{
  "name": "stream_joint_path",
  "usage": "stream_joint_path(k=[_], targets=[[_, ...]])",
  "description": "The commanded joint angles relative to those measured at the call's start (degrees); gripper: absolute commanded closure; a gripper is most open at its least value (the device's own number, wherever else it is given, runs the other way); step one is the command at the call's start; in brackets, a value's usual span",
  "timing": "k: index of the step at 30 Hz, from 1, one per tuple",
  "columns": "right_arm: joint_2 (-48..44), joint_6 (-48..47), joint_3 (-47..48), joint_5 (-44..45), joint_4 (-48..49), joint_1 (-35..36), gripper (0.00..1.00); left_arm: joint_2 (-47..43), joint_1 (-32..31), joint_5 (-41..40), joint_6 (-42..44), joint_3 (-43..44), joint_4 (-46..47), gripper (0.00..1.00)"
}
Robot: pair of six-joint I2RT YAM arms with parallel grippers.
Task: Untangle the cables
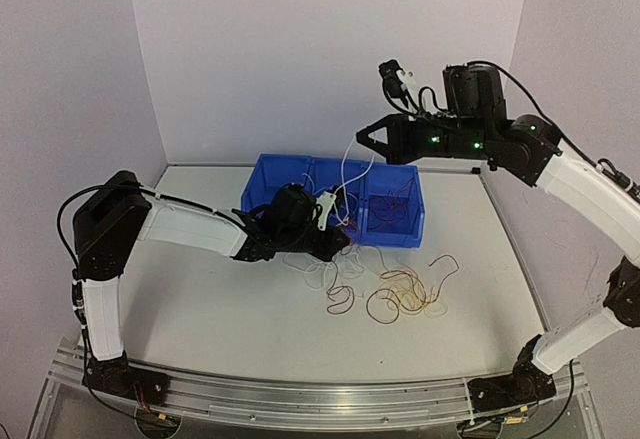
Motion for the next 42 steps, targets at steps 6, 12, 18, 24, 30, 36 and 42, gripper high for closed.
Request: stream_joint_path(k=[6, 12, 18, 24, 30, 36, 42], targets=[[-5.4, -0.5, 5.0, 12.4, -1.5, 0.0, 1.0, 1.5, -0.3, -8.5, -3.7, -2.0, 2.6, 1.0], [-4.9, -10.1, 12.6, 34.4, -3.5, -0.1, 1.0, -0.8, -0.3, -8.1, -6.0, -9.1, 2.0, 1.0], [-2.1, -19.5, 17.6, 47.5, -3.5, -0.9, 1.0, -5.3, -0.3, -3.8, -5.9, -16.8, 2.5, 0.97], [1.1, -25.5, 23.4, 54.2, -3.4, -6.7, 1.0, -9.7, -0.3, -3.8, -6.9, -22.2, 2.2, 0.99], [4.6, -29.0, 30.7, 56.8, -3.3, -15.4, 1.0, -12.6, -0.3, -7.3, -7.7, -24.7, -0.2, 0.99], [8.2, -35.2, 40.3, 58.5, -2.9, -20.9, 1.0, -13.8, -0.3, -7.9, -8.5, -26.9, 0.2, 0.99], [11.9, -39.9, 49.7, 59.2, -2.4, -24.3, 1.0, -13.9, -0.3, -8.2, -8.3, -28.0, -0.8, 0.97]])
